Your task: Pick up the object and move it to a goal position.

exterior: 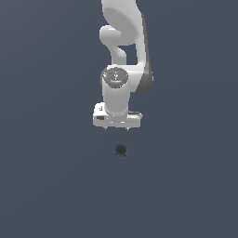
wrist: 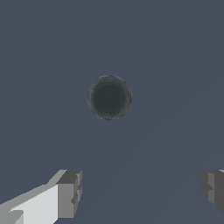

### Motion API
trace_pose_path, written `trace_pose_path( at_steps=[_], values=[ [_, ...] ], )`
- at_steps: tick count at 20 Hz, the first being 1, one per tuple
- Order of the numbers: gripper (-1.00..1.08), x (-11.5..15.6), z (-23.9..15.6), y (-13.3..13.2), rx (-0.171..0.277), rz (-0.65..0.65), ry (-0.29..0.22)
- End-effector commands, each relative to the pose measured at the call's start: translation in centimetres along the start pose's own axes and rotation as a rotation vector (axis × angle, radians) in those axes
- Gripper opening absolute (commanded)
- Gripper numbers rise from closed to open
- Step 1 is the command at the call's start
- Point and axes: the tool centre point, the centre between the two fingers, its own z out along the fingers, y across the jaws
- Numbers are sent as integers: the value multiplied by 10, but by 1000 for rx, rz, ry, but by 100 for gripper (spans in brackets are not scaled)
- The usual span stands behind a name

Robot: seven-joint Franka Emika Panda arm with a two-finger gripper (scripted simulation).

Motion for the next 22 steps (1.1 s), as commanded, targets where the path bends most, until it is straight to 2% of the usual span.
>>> trace_pose_path(
  at_steps=[1, 11, 22],
  values=[
    [100, 0, 0, 0, 0, 0, 0],
    [100, 1, -7, -23, 6, -71, -1],
    [100, 10, 2, -23, 3, -121, 8]
  ],
)
